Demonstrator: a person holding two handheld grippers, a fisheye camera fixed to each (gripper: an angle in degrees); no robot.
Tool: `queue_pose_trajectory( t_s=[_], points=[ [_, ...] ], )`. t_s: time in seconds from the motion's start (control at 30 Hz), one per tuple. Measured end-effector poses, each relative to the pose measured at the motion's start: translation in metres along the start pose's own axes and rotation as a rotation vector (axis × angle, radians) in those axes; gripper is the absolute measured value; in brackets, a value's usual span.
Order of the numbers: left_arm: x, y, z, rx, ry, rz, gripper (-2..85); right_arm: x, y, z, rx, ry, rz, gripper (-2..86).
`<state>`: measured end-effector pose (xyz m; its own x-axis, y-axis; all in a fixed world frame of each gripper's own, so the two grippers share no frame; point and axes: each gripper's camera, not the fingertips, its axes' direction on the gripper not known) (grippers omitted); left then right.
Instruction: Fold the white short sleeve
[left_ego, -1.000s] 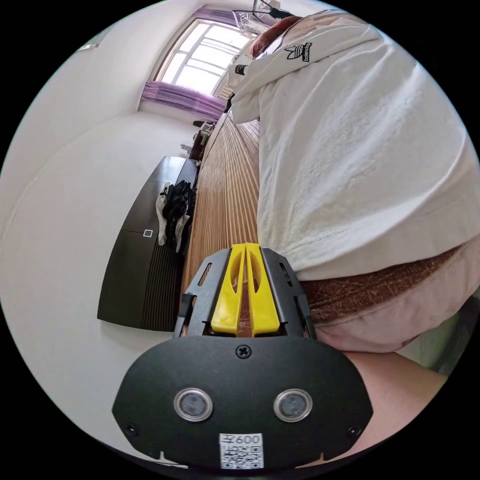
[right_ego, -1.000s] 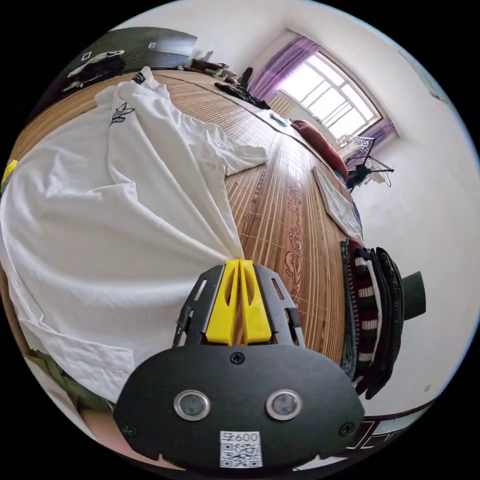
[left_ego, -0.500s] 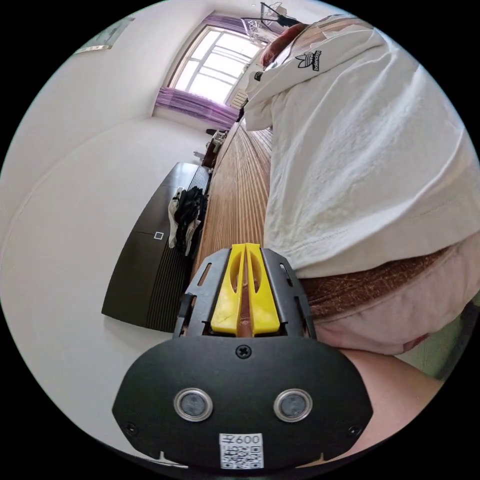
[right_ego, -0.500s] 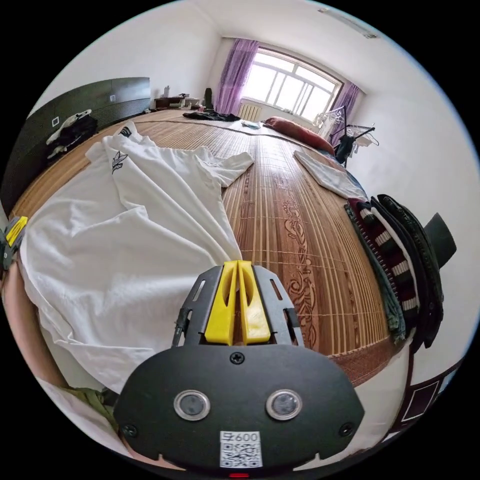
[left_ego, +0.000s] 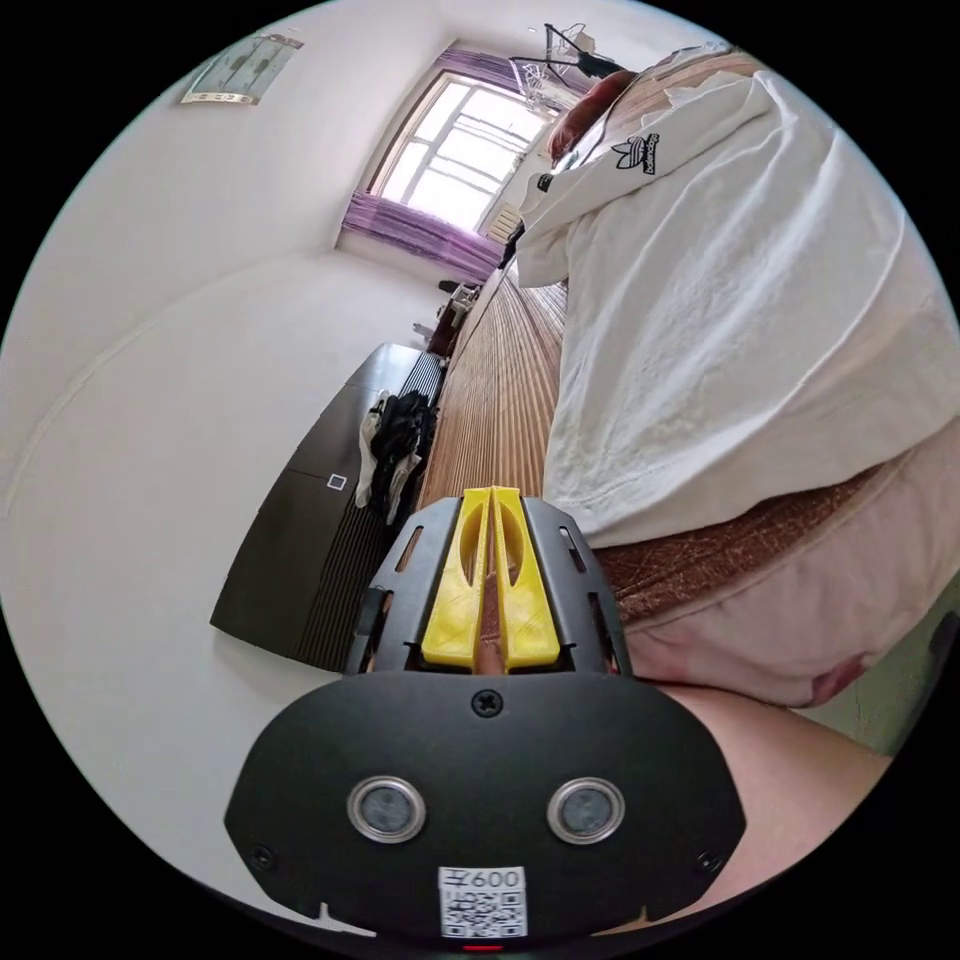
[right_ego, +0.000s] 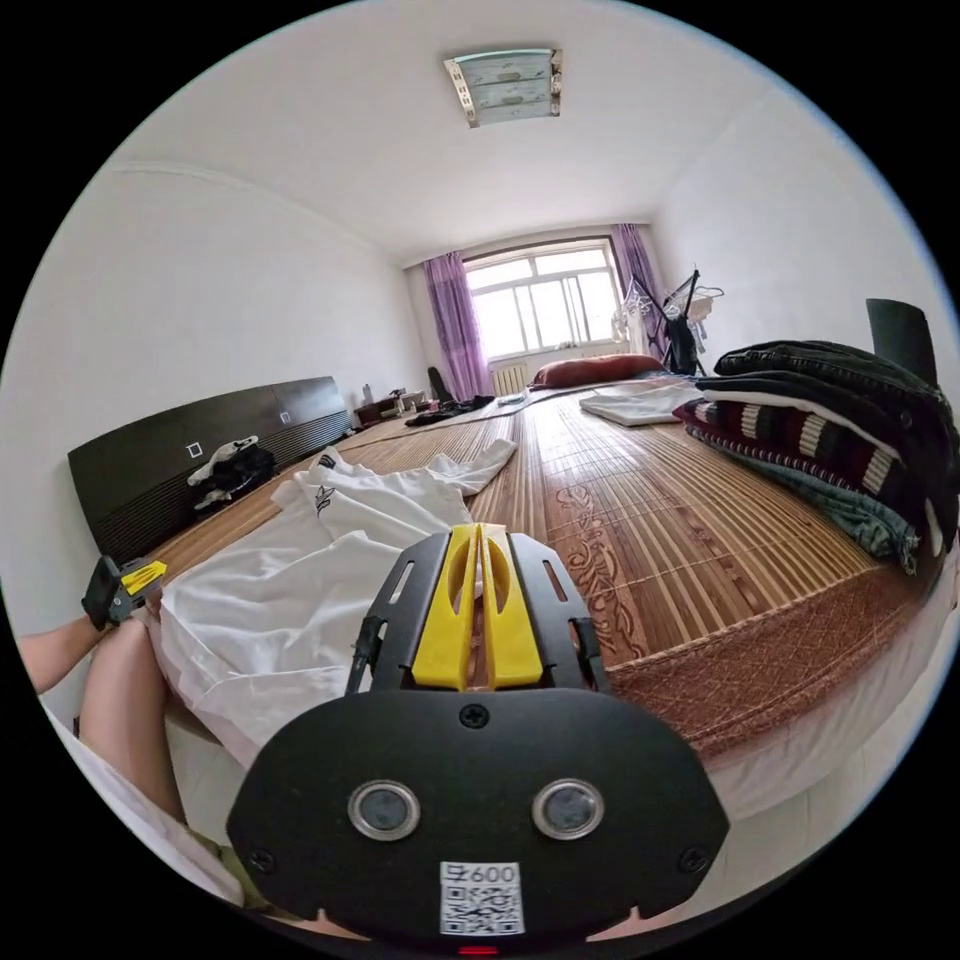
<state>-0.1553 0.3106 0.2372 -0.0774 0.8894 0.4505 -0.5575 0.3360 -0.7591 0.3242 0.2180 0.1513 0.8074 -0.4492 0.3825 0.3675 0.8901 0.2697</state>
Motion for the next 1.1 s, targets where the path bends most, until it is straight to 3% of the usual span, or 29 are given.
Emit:
queue_pose_trajectory(
  t_s=[0.37,0.83,1.1],
  points=[
    [0.015,0.007,-0.016,0.131,-0.039,0.011,0.9,0.032,0.017,-0.012,-0.002,-0.018,0.066,-0.8],
    [0.033,-0.002,-0.018,0.126,-0.067,0.046,0.9,0.052,0.009,-0.011,0.031,0.045,0.243,-0.9],
    [0.035,-0.001,-0.019,0.153,-0.066,0.021,0.8,0.004,-0.015,0.006,0.019,0.094,0.063,-0.9]
  ],
)
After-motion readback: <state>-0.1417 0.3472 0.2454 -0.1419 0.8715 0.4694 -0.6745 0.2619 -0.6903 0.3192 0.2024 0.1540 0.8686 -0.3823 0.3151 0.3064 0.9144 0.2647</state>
